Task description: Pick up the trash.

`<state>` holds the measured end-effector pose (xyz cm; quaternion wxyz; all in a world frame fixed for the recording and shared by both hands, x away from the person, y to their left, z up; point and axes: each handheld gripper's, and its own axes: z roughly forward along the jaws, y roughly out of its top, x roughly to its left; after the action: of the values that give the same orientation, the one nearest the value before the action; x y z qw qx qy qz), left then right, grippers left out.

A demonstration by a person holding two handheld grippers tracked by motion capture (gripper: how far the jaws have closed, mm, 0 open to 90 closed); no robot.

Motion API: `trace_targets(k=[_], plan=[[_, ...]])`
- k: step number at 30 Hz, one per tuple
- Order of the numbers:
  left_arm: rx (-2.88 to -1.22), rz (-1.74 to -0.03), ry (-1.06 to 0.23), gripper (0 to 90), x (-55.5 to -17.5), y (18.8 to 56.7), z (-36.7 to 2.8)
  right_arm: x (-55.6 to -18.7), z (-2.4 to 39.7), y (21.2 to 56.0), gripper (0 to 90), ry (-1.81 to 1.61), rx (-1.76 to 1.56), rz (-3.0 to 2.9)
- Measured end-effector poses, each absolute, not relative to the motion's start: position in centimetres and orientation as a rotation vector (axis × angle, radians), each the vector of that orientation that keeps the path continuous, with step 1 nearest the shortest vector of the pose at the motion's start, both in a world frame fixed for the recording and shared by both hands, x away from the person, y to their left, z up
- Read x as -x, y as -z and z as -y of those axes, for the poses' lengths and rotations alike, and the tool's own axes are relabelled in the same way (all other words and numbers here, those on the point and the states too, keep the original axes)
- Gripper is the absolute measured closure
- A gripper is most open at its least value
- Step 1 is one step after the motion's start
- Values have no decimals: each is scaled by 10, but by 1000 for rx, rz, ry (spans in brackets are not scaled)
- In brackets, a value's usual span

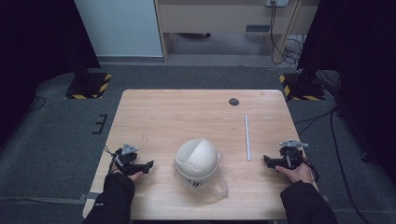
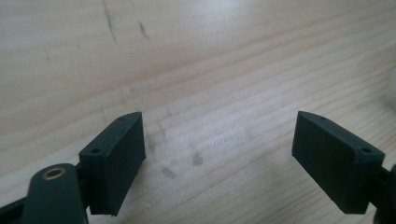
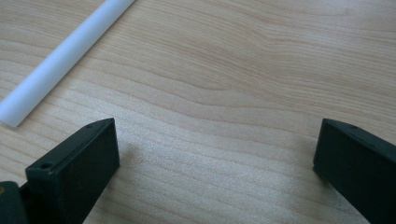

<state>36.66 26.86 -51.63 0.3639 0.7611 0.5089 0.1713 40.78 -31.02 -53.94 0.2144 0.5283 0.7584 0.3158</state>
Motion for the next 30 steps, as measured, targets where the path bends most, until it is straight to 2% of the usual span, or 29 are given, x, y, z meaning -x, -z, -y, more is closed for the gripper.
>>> trace_targets(k=[3, 5, 12, 20, 30], plan=[[-1874, -1299, -442, 177, -364, 507, -269, -407, 310, 539, 6, -875, -1467, -2105], [-1757, -1280, -449, 176, -360, 494, -269, -407, 310, 539, 5, -873, -1469, -2102], [-1595, -1214, -488, 166, -352, 462, -263, -407, 310, 539, 5, -872, -1469, -2101], [-1530, -1121, -488, 166, -345, 434, -246, -407, 310, 539, 5, -873, -1469, -2102], [-1605, -1015, -459, 155, -347, 421, -205, -407, 310, 539, 5, -874, -1467, -2104]])
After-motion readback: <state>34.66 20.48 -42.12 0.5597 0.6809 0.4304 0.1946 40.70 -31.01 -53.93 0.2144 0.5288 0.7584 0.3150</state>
